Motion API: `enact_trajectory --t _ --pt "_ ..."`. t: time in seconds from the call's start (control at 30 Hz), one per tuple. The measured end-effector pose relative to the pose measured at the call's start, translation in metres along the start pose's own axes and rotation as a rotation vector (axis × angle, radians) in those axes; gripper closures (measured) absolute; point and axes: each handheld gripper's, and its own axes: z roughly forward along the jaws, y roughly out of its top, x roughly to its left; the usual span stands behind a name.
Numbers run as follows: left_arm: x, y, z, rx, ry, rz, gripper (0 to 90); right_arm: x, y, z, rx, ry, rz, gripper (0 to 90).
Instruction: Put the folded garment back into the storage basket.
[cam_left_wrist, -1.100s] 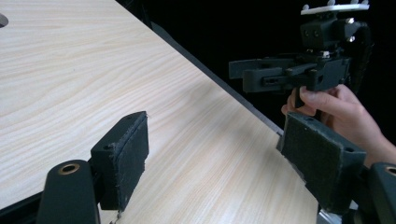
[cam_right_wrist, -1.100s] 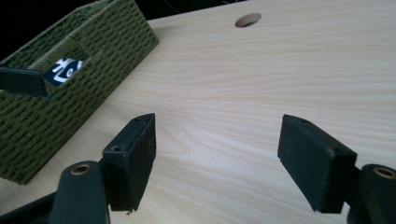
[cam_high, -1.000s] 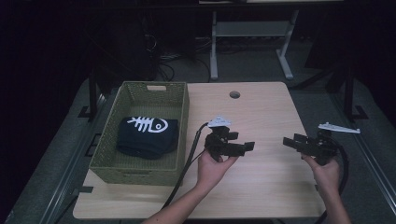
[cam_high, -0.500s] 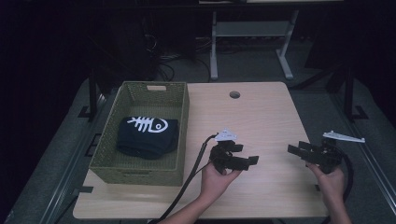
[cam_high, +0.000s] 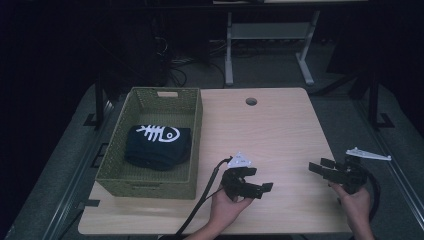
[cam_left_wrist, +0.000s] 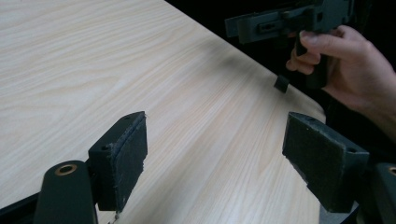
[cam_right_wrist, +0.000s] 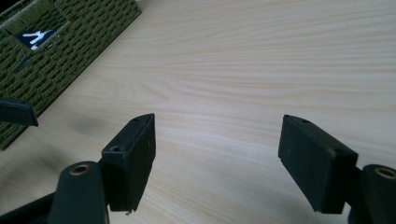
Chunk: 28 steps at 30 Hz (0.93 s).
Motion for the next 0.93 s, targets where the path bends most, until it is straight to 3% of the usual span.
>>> enact_trajectory --t 0.17,0.3,0.47,0.63,0.93 --pt "0.000 -0.010 -0.004 0.001 0.003 -0.003 21.2 0.001 -0.008 -0.003 -0.008 -0.001 0.006 27.1" --pt "-0.005 -0.016 -0.007 0.013 0.011 0.041 21.2 0.001 -0.015 -0.006 -0.026 0.021 0.034 27.1" --pt "-0.011 -0.027 -0.014 0.028 0.010 0.078 21.2 0.005 -0.019 -0.010 -0.032 0.017 0.021 26.8" --pt "-0.014 -0.036 -0.019 0.029 -0.007 0.079 21.2 0.011 -0.024 -0.013 -0.038 0.004 0.001 26.1" --pt "-0.022 -0.041 -0.026 0.028 -0.026 0.109 21.3 0.037 -0.044 -0.015 -0.051 -0.056 -0.066 25.4"
